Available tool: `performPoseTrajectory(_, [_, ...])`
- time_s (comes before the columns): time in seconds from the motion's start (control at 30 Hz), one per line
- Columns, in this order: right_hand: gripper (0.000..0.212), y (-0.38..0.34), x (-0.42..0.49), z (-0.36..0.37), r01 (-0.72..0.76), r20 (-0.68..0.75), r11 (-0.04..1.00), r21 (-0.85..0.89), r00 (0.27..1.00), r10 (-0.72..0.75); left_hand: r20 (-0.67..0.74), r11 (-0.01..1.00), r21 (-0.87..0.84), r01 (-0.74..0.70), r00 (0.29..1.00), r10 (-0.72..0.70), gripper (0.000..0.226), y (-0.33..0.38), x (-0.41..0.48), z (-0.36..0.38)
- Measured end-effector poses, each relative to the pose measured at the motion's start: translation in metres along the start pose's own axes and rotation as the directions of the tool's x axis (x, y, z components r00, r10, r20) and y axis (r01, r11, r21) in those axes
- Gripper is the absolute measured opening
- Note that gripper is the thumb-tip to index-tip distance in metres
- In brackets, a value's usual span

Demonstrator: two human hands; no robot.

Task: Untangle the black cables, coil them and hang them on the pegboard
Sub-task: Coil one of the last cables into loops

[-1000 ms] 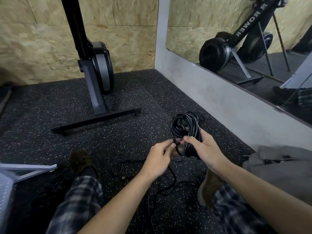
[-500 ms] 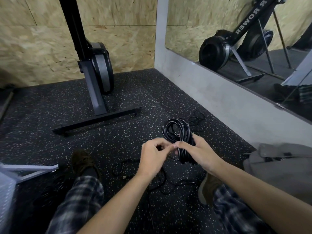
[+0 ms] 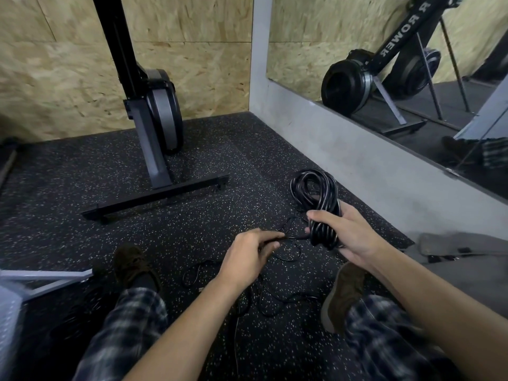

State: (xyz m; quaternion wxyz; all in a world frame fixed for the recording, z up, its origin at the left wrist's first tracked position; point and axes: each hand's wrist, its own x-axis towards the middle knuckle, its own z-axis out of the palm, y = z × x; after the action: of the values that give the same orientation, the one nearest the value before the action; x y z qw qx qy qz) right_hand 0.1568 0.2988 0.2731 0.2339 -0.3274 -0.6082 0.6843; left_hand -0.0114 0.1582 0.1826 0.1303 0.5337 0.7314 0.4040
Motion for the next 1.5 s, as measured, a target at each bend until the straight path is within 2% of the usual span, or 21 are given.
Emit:
performPoseTrajectory(0.1, [0.034,0.006,0.003,0.001,0.043,-0.075,0.993,-0.110,0.996,-0.051,-0.049,0.997,0.078,0.008,0.999,-0.004,0.019,0.003,0.002,0.001])
performPoseTrajectory(0.17, [0.033,0.009,0.005,0.000,0.089,-0.120,0.949,-0.302,0.984,-0.131,-0.059,0.990,0.142,-0.023,0.998,0.032,0.014,0.009,0.002,0.000])
performPoseTrajectory(0.27, [0.031,0.009,0.005,-0.006,0.101,-0.114,0.755,-0.647,0.967,-0.227,-0.057,0.937,0.281,-0.205,0.972,0.230,0.017,0.021,-0.001,-0.004])
performPoseTrajectory(0.37, [0.039,0.012,0.006,-0.008,0.087,-0.019,0.599,-0.796,0.986,-0.169,-0.051,0.845,0.395,-0.359,0.910,0.411,0.022,0.026,0.001,-0.008])
performPoseTrajectory(0.5, [0.047,0.018,0.003,0.000,0.159,0.169,0.404,-0.901,0.986,-0.011,-0.054,0.762,0.463,-0.453,0.844,0.534,0.032,0.019,0.005,-0.015])
performPoseTrajectory(0.67, [0.061,0.024,-0.003,0.006,0.153,0.274,0.454,-0.878,0.937,0.215,-0.031,0.768,0.418,-0.484,0.838,0.545,0.024,0.012,0.007,-0.020])
performPoseTrajectory(0.73, [0.062,0.028,-0.005,0.012,0.203,0.314,0.382,-0.901,0.914,0.256,-0.001,0.778,0.367,-0.510,0.836,0.548,0.020,0.014,0.006,-0.019])
performPoseTrajectory(0.8, [0.060,0.033,-0.004,0.014,0.232,0.310,0.331,-0.915,0.928,0.206,0.016,0.781,0.334,-0.527,0.832,0.555,0.019,0.016,0.006,-0.018])
performPoseTrajectory(0.97, [0.031,0.036,0.000,0.013,0.220,0.270,0.323,-0.920,0.956,0.116,0.040,0.785,0.279,-0.552,0.824,0.565,0.015,0.023,0.006,-0.020])
performPoseTrajectory(1.1, [0.021,0.033,0.004,0.001,0.225,0.323,0.427,-0.876,0.931,0.171,0.006,0.916,0.134,-0.379,0.924,0.382,0.025,0.021,0.008,-0.036])
performPoseTrajectory(1.2, [0.023,0.022,0.004,-0.009,0.173,0.348,0.578,-0.797,0.914,0.207,0.044,0.957,0.126,-0.262,0.965,0.259,0.018,0.018,0.008,-0.052])
performPoseTrajectory(1.27, [0.030,0.017,0.000,-0.013,0.174,0.366,0.623,-0.763,0.910,0.193,0.086,0.968,0.140,-0.210,0.976,0.199,0.013,0.024,0.008,-0.061])
performPoseTrajectory(1.33, [0.027,0.014,-0.004,-0.016,0.174,0.376,0.641,-0.747,0.907,0.192,0.142,0.967,0.169,-0.189,0.976,0.166,0.012,0.035,0.011,-0.070])
performPoseTrajectory(1.4, [0.028,0.009,-0.007,-0.020,0.150,0.398,0.675,-0.722,0.889,0.228,0.180,0.951,0.220,-0.217,0.967,0.179,0.012,0.055,0.016,-0.077])
performPoseTrajectory(1.5, [0.039,-0.002,-0.014,-0.022,0.102,0.461,0.746,-0.659,0.838,0.292,0.115,0.901,0.317,-0.298,0.954,0.275,0.020,0.082,0.026,-0.083])
